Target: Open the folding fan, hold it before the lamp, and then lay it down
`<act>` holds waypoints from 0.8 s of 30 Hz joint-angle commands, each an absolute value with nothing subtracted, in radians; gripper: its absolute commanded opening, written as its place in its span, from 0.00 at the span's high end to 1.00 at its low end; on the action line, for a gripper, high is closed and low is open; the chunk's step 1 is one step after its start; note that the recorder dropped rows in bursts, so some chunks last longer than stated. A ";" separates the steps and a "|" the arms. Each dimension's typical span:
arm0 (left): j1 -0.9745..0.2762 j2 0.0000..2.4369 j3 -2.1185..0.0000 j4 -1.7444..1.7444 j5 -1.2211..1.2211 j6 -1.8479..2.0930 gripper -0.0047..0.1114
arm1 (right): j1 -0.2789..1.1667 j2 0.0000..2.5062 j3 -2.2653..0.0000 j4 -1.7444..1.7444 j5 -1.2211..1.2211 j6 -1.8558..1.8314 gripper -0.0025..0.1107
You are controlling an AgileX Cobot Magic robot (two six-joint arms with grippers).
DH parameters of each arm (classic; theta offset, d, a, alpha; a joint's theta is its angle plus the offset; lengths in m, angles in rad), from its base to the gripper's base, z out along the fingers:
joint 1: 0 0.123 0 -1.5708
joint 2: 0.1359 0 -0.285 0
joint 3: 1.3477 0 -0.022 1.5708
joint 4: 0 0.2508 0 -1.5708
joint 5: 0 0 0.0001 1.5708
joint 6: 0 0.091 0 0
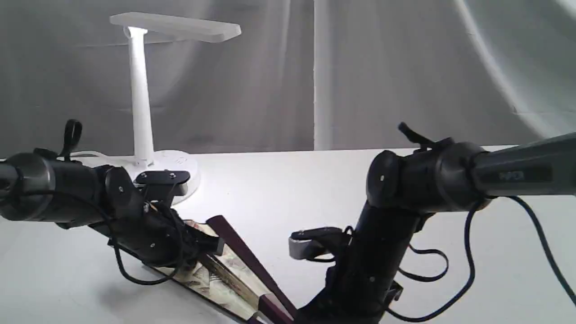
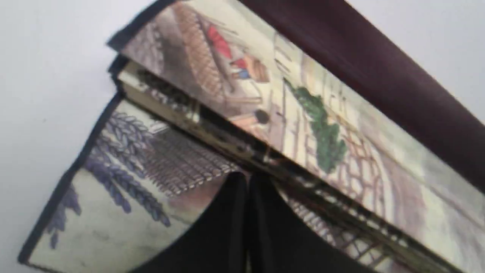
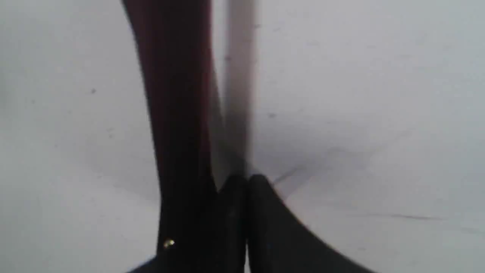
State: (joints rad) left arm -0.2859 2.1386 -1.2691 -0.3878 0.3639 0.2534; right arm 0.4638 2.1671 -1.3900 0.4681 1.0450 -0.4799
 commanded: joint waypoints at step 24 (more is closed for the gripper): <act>-0.418 2.159 -1.437 -0.440 0.320 0.525 0.96 | 0.462 2.169 -1.380 0.591 0.990 -0.613 0.98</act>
